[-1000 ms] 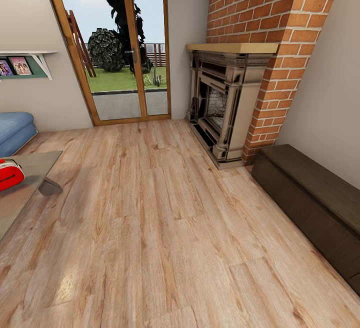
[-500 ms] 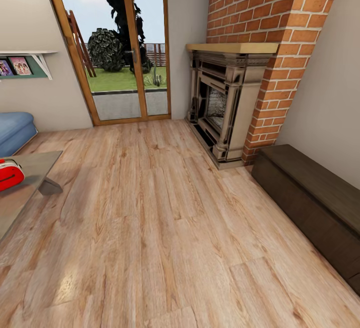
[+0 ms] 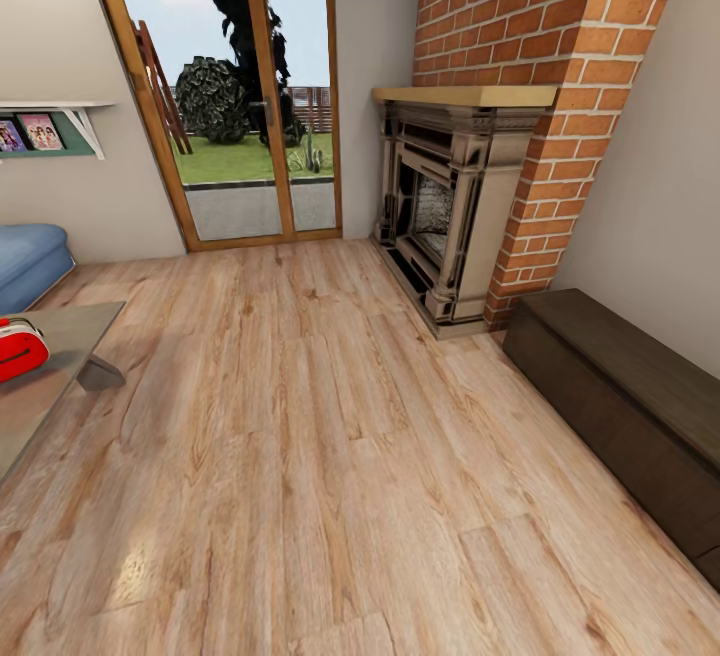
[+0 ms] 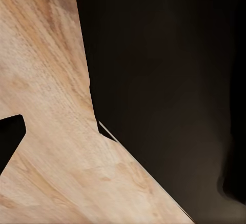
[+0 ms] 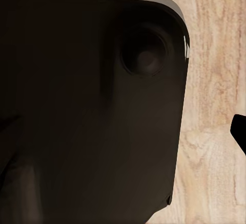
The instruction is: Turn on the radio receiver that's on the table in the living room.
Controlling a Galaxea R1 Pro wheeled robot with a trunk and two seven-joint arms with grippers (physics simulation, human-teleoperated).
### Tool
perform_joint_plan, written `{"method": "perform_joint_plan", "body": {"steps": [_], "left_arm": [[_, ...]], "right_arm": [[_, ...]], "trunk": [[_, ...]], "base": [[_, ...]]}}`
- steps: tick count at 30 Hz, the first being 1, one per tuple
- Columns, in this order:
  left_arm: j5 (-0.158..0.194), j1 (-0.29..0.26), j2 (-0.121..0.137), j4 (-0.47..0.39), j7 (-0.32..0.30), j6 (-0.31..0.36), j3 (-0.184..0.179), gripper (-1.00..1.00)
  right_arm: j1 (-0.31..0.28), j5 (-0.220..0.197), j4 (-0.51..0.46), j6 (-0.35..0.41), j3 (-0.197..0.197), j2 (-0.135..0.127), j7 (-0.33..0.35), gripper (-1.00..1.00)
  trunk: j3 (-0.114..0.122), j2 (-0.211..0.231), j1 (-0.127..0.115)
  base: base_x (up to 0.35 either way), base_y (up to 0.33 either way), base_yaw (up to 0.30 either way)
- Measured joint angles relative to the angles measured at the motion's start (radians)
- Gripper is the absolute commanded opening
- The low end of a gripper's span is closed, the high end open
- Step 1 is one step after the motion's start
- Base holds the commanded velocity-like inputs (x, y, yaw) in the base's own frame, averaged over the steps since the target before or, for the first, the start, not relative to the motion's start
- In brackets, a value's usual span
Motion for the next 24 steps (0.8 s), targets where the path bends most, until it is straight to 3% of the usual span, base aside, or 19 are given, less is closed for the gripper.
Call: {"method": "perform_joint_plan", "body": {"steps": [24], "left_arm": [[0.0, 0.0, 0.0, 0.0, 0.0, 0.0, 0.0, 1.0]], "right_arm": [[0.0, 0.0, 0.0, 0.0, 0.0, 0.0, 0.0, 1.0]], "trunk": [[0.0, 0.0, 0.0]], "base": [[0.0, 0.0, 0.0]]}}
